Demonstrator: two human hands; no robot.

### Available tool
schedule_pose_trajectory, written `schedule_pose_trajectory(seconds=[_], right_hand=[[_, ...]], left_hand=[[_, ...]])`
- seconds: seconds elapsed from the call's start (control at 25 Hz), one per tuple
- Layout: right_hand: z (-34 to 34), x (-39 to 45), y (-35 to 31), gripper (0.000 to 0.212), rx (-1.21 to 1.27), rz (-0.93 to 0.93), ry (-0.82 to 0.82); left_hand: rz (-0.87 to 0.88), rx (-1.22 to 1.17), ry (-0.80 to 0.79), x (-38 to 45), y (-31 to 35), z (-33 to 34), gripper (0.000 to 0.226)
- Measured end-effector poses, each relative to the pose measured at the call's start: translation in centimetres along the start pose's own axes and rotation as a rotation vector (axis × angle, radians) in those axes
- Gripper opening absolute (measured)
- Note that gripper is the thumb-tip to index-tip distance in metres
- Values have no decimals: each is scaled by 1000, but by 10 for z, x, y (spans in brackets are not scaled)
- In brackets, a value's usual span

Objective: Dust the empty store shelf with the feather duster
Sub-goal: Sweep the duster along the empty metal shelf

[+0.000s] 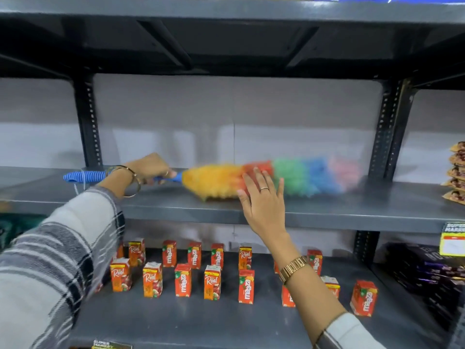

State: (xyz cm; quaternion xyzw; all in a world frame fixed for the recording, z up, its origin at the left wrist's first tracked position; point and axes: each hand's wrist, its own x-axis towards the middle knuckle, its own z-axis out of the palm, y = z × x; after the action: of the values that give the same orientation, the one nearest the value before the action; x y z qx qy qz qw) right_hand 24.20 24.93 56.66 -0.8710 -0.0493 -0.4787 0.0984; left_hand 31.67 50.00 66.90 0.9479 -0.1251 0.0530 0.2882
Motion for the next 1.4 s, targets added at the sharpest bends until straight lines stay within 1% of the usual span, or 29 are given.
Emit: schedule_pose_trajectory(seconds=[0.04, 0.08, 0.12, 0.24, 0.28, 0.32, 0.36, 0.4, 0.44, 0.48, 0.52, 0.6, 0.64, 0.68, 0.76, 0.8, 0.84, 0.88, 1.0, 1.04, 1.08, 1.16, 1.2, 1.24, 1.36, 1.4], right_hand=[[2, 0, -5, 42, 16, -11, -8], [5, -2, -12, 43, 17, -27, -25], [10, -3, -20, 43, 30, -48, -49], [21, -1, -47, 44, 112, -98, -99], [24, 2, -55, 44, 139, -109, -105], [27, 5, -61, 44, 155, -120, -104], [29, 8, -68, 43, 170, -131, -100], [31, 12, -73, 43, 181, -138, -98], [33, 15, -78, 43, 197, -141, -100], [35, 18, -86, 43, 214, -149, -107], [38, 21, -94, 43, 224, -162, -119], [45, 27, -110, 45, 233, -176, -160], [49, 30, -117, 46, 242, -169, -179], [53, 32, -123, 47, 251, -155, -194], [60, 31, -129, 49, 247, -125, -210], [63, 30, -130, 50, 226, -125, -211], [65, 29, -130, 52, 203, -133, -211], [66, 29, -131, 53, 190, -138, -215], [68, 29, -132, 56, 189, -117, -235], [68, 29, -132, 57, 186, -115, -235], [68, 28, -132, 57, 184, -113, -237], [68, 28, -132, 57, 183, -109, -256], [68, 28, -131, 58, 176, -113, -264], [68, 28, -131, 58, 172, -120, -268], [66, 27, -130, 56, 181, -134, -280], [66, 27, -129, 56, 179, -138, -283]], left_hand=[[-37, 78, -56, -4, -13, -2, 46], [-61, 159, -54, -4, -21, -2, 49], [-76, 218, 9, -3, -24, -3, 49], [-81, 217, 373, -1, -19, -10, 28], [-70, 204, 421, -3, -23, -14, 27], [-56, 173, 382, -7, -31, -19, 32], [-48, 159, 305, -12, -42, -24, 38], [-70, 179, 224, -18, -53, -26, 40], [-125, 226, 178, -26, -63, -27, 36], [-183, 265, 198, -30, -71, -29, 32], [-227, 283, 276, -31, -73, -31, 31], [-237, 346, 506, -31, -73, -37, 30], [-216, 348, 564, -32, -73, -42, 29], [-194, 305, 542, -34, -77, -47, 27], [-159, 185, 351, -45, -93, -61, 26], [-174, 176, 273, -53, -103, -64, 30], [-207, 202, 250, -58, -111, -66, 32], [-250, 249, 296, -60, -115, -68, 30], [-350, 424, 622, -55, -109, -68, 26], [-361, 413, 669, -55, -110, -68, 26], [-376, 354, 652, -59, -114, -70, 25], [-393, 245, 487, -70, -124, -74, 25], [-407, 266, 415, -75, -128, -72, 26], [-435, 324, 412, -77, -128, -70, 25], [-464, 442, 623, -72, -111, -64, 28], [-461, 436, 653, -73, -108, -65, 29]])
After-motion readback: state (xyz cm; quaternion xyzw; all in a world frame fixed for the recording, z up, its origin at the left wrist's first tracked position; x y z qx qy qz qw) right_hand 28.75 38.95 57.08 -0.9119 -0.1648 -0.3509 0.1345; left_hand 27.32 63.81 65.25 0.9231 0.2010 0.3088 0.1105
